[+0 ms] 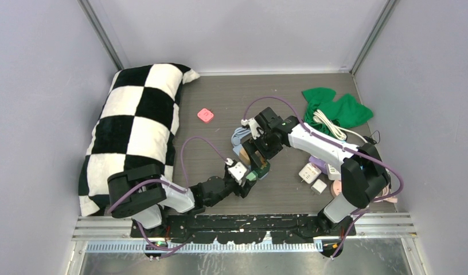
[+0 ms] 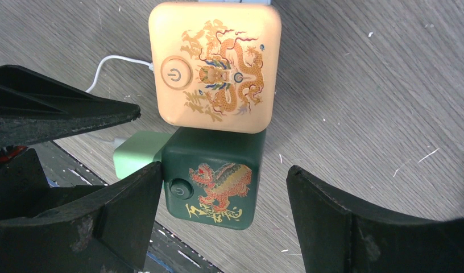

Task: Pull the plug off the socket
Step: Remove the plug from the socket.

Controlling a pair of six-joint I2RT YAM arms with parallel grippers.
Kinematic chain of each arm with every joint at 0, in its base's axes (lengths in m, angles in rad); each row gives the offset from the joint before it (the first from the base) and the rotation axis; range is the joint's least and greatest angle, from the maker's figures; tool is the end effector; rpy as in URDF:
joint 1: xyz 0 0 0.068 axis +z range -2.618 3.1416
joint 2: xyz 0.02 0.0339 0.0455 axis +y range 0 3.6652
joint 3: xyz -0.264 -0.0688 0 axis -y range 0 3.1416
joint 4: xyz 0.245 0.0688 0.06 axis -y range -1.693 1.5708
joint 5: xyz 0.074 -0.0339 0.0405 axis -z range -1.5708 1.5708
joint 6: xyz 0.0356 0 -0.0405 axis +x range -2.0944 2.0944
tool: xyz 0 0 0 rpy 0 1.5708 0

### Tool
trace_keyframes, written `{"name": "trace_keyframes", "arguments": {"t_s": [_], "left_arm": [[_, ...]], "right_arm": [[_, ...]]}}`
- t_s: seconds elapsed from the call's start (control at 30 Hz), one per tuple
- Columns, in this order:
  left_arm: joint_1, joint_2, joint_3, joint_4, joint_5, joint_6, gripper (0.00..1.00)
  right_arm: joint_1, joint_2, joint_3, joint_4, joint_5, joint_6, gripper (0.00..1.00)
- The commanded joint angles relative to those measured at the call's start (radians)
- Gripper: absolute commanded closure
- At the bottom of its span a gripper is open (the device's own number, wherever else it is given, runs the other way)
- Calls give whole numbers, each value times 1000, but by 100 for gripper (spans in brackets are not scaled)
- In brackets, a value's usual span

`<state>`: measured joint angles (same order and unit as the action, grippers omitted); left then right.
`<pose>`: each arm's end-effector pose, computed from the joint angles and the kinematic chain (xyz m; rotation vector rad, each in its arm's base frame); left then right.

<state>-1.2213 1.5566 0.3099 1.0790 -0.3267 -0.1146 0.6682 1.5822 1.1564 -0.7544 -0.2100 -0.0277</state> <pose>0.0989 -0.2379 0.1464 0.7180 1.6298 -0.6949 0.2406 0.1993 0.2303 -1.0102 2.6138 0.4547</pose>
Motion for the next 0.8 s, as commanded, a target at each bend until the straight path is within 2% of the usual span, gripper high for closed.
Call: {"name": "trace_keyframes", "arguments": {"t_s": [0.0,0.2,0.57,0.7,0.77], "left_arm": [[-5,11,31,18,-53,29,35],[-5,28,53,-22,-51,26,38],[-4,54,72,-36,-56,33,43],[-4,56,78,-37,-42,30,53],[-4,57,81,-43,-30,29,64]], "right_arm": [[15,10,43,13,22,-8,17],[19,26,56,6,26,-8,17],[19,21,49,9,35,-9,26],[21,23,43,11,32,-9,34],[21,23,41,10,32,-9,40]]}}
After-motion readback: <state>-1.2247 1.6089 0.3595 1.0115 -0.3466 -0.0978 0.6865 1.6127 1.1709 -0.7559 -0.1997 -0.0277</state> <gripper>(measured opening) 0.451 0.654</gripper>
